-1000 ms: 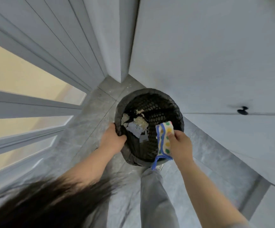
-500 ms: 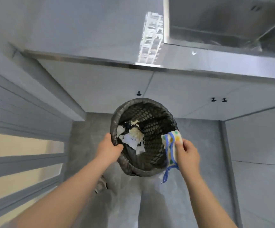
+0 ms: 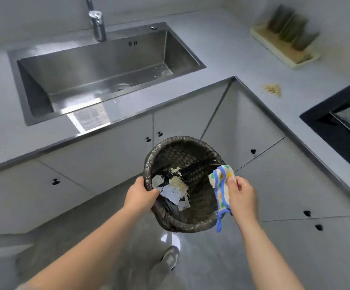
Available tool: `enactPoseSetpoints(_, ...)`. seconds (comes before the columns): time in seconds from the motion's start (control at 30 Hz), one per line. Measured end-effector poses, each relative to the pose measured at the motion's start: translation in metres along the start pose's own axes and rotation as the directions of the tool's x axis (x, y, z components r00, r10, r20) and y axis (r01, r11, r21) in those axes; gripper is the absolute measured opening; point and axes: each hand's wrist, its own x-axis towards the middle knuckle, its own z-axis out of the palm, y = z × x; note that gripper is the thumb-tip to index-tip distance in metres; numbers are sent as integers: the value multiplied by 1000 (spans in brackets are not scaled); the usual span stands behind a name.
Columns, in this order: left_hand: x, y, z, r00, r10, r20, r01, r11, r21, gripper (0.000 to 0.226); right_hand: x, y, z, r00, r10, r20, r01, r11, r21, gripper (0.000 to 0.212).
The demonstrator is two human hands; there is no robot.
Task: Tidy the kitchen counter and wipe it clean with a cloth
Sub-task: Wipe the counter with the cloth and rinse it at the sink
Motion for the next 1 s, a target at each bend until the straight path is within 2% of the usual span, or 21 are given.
enactPoseSetpoints(0.1, 9, 44, 32, 999, 44, 25, -44, 999, 22, 21, 30, 10, -37, 997, 27, -73, -27, 1000, 1, 35)
enactPoseSetpoints(0.27, 30, 95, 61, 997, 63, 38, -64, 997, 32, 20, 66, 16, -65, 991, 77, -113, -74, 997, 28, 37)
enactPoseSetpoints(0.43, 70, 134, 73, 994, 56, 96, -61, 997, 52, 19, 108, 10, -72, 988, 87, -126, -84, 996, 33, 35)
enactPoseSetpoints(0.8, 163, 232, 89, 972, -25, 235, 8, 997, 75, 32, 216, -29, -71, 968, 151, -201, -134, 987, 93, 34)
enactPoseSetpoints(1.0, 190, 266, 101, 964, -49, 260, 53, 999, -7, 32, 265, -29, -76, 964, 174, -201, -148, 979, 139, 30)
